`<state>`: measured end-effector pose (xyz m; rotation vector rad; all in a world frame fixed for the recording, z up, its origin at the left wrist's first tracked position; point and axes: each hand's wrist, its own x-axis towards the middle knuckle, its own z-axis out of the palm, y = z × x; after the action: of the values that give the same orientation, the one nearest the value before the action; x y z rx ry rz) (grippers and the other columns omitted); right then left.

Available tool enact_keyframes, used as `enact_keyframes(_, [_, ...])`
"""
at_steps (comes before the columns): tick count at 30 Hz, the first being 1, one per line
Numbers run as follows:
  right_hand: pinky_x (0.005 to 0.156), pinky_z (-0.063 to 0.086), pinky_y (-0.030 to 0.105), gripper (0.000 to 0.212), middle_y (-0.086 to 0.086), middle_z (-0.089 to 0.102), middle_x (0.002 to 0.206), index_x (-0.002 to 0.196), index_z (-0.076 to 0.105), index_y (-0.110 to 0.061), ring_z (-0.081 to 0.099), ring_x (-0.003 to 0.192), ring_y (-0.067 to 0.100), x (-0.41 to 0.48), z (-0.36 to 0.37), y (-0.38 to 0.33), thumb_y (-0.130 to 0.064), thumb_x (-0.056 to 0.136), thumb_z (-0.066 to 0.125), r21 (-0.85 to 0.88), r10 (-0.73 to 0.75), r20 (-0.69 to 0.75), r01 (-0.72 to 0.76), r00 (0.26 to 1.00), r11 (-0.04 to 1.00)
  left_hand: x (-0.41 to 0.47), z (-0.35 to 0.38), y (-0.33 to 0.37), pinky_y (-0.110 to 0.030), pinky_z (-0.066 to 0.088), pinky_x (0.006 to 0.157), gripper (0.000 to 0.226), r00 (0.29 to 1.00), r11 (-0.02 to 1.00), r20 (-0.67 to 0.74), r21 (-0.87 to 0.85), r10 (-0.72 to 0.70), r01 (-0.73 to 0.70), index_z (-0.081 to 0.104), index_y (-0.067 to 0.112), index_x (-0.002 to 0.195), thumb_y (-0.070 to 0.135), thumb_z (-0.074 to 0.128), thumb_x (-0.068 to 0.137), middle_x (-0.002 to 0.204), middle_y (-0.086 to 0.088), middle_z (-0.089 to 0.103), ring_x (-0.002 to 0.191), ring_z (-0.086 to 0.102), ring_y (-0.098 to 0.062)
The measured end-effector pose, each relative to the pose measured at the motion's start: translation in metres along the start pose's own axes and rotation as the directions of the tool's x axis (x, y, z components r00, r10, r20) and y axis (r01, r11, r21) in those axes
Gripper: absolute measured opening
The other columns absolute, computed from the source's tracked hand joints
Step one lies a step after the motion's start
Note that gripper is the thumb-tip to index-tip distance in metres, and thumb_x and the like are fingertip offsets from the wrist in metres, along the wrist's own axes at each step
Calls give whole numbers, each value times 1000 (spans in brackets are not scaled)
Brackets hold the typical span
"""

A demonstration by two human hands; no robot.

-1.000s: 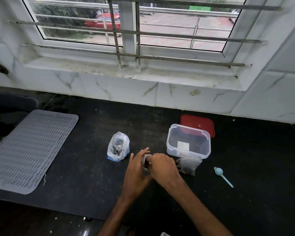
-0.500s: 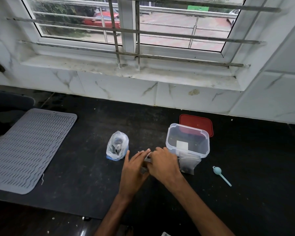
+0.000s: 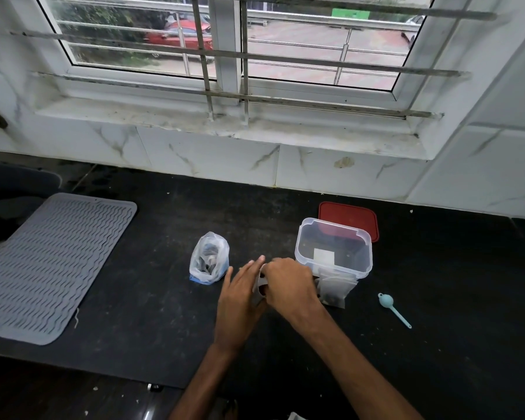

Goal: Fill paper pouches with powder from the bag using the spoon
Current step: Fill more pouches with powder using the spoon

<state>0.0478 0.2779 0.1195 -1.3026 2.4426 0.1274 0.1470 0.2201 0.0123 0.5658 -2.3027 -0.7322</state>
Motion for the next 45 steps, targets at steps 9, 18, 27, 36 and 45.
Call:
enact_keyframes(9, [98, 45, 40, 38, 7, 61, 124, 127, 60, -16, 55, 114, 25, 6, 2, -4, -34, 94, 62, 26, -56, -18, 56, 998, 998, -6, 4, 5, -55, 42, 107, 66, 993, 995, -62, -25, -101, 99, 56, 15, 133, 8, 82, 74, 137, 2, 61, 126, 57, -16])
enact_keyframes(18, [85, 55, 34, 27, -1, 73, 97, 107, 71, -21, 66, 84, 16, -2, 10, 15, -40, 94, 57, 279, -62, -14, 64, 998, 958, -11, 10, 2, -49, 47, 104, 53, 988, 989, -52, 30, -143, 145, 63, 19, 129, 7, 69, 78, 133, 8, 63, 121, 60, -11])
enact_keyframes(27, [90, 54, 32, 34, -10, 73, 103, 117, 68, -31, 66, 91, 6, -8, 17, 78, -41, 85, 73, 463, -148, 70, 99, 987, 881, 5, 30, 28, -29, 53, 90, 34, 932, 925, 204, -174, -301, 337, 61, 39, 124, 41, 58, 91, 115, 18, 69, 105, 63, 2])
enact_keyframes(36, [94, 52, 29, 19, -3, 71, 108, 107, 72, -24, 65, 95, 12, -26, 39, 122, -23, 89, 72, 419, 21, -82, 15, 996, 908, 0, 69, 50, -25, 50, 101, 61, 853, 864, 443, -275, -275, 422, 48, 40, 133, 42, 77, 80, 129, 20, 59, 118, 57, 4])
enact_keyframes(45, [85, 55, 33, 16, -6, 70, 105, 99, 72, -30, 65, 93, 13, -30, 73, 170, -20, 89, 66, 442, 114, -74, -70, 991, 894, -6, 101, 60, -32, 50, 102, 64, 796, 913, 529, -91, -294, 397, 40, 45, 136, 39, 71, 79, 131, 24, 54, 120, 53, 3])
